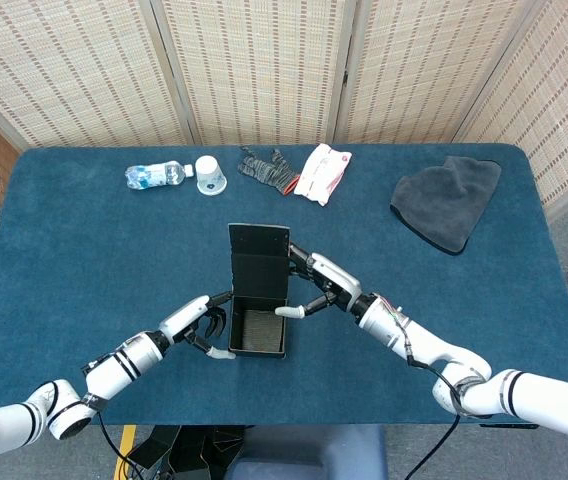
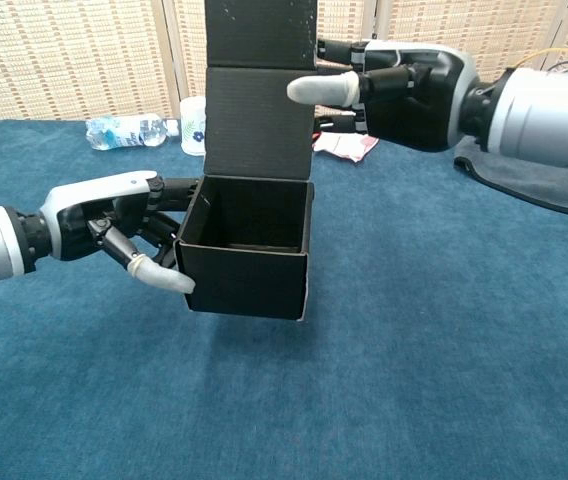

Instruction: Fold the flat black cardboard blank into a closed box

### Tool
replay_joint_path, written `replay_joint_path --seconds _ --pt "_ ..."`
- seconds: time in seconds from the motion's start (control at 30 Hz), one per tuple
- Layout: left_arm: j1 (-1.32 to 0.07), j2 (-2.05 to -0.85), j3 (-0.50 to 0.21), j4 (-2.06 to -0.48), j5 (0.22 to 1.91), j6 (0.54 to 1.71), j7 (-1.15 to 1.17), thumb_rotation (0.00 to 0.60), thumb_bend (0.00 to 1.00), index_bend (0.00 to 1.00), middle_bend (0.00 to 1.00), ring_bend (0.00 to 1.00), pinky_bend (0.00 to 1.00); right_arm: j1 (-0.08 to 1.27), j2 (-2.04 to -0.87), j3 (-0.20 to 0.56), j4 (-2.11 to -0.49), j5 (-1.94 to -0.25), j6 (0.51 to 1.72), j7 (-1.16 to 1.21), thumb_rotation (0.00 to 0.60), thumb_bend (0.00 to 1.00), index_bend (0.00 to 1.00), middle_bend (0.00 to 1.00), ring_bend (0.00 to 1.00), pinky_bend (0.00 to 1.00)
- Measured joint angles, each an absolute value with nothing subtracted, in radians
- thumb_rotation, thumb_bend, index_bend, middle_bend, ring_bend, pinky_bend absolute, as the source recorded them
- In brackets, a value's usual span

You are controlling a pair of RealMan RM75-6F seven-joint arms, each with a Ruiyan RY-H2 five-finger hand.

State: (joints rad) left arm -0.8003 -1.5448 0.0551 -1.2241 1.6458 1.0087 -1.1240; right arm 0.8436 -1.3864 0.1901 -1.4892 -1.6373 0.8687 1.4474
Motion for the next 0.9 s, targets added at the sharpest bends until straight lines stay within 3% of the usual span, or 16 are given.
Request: replay_joint_path --seconds 0.43,0.63,0.9 --pt "-0.818 -1.537 0.043 -1.217 1.614 0.973 -1.121 0.600 0.10 0.19 0.29 0.63 0.72 0.874 -1.286 0.112 -1.582 -1.710 0.919 1.363 0.600 0.16 0.00 0.06 0.01 0.20" --pt "-0.820 -1.556 0.022 -1.202 1.574 0.944 -1.056 0.600 0.10 0.19 0.29 0.63 0.72 0.904 -1.282 0.119 -1.594 -1.649 0.858 1.275 0.600 0.15 0.00 0.09 0.03 0.20" --pt "-0.822 -1.593 -0.024 -1.191 1.483 0.891 -0.891 0.600 0.10 0.17 0.29 0.63 0.72 0.943 -1.316 0.157 -1.616 -1.479 0.760 0.990 0.600 0.16 0.00 0.12 0.07 0.21"
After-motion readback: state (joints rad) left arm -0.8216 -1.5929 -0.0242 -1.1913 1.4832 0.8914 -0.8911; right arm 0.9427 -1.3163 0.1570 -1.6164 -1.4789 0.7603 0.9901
